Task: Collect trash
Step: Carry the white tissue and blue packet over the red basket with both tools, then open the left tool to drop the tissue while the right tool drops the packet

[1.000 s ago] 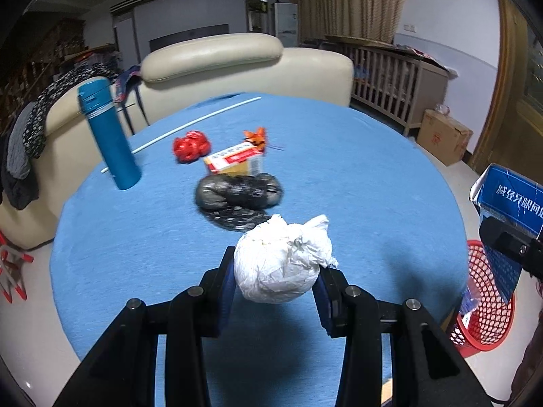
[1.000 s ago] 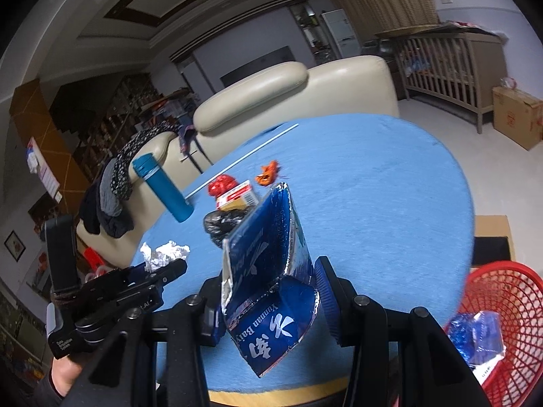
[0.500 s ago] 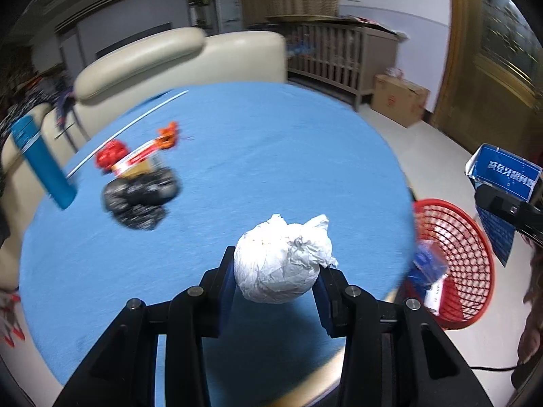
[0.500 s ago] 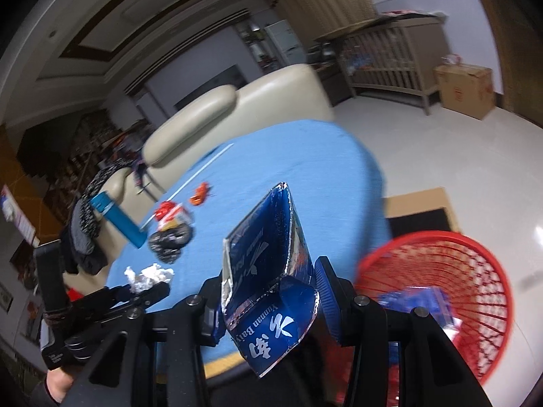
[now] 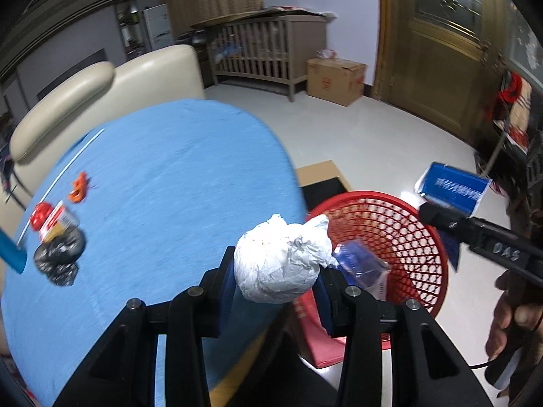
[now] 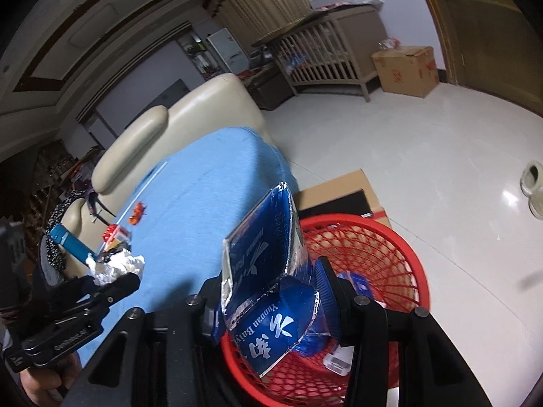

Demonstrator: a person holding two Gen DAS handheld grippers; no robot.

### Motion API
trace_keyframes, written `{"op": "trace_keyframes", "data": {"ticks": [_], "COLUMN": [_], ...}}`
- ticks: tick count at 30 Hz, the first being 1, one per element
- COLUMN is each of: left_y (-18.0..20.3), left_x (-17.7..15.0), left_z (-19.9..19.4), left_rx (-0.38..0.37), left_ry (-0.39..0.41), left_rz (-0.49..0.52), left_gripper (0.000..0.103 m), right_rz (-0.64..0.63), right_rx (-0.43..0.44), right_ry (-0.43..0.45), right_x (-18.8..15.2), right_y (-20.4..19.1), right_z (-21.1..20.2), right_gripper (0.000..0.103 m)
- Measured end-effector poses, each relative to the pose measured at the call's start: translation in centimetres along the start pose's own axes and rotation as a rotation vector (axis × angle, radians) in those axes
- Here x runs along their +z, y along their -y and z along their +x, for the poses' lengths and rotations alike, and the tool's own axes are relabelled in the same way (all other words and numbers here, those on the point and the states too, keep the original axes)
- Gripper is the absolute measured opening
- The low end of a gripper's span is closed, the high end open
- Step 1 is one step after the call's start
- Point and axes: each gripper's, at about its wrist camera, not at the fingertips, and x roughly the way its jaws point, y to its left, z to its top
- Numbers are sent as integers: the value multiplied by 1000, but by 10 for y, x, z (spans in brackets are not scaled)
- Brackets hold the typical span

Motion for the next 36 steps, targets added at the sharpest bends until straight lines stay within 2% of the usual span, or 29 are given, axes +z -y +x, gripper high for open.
{"op": "trace_keyframes", "data": {"ticks": [12,15,16,17,19,28,30,31,33,36], "left_y": [47,53,55,57,59,72,75,78,81,82], "left_x": [12,12,12,11,11,6,5,5,4,1], "left_z": [27,34,38,41,45,57,61,64,69,71], "left_rx": [-53,-61,-65,-69,-76,-109,-137,-151,-141,-122], "left_ry": [-45,-59,-66,-73,-82,-114,-130,-144,-165,-177], "left_rz": [80,91,94,94,90,111,111,111,123,139], "left_gripper": [43,43,43,43,43,45,50,63,79,80], "right_rz": [79,102,113,122,129,209,226,233,249,258], "right_rx": [-46,-69,-69,-70,-73,-78,-77,-79,-86,-91], "right_ry": [-86,-113,-124,-125,-115,-26,-7,2,20,33], "right_x": [-19,-22,-23,-24,-24,-7,-3,-1,1,6], "right_y": [45,52,56,58,61,71,73,73,72,71], "right_z": [18,23,24,24,22,-6,-13,-15,-22,-26], "right_gripper": [49,54,61,68,71,71,72,74,76,79]}}
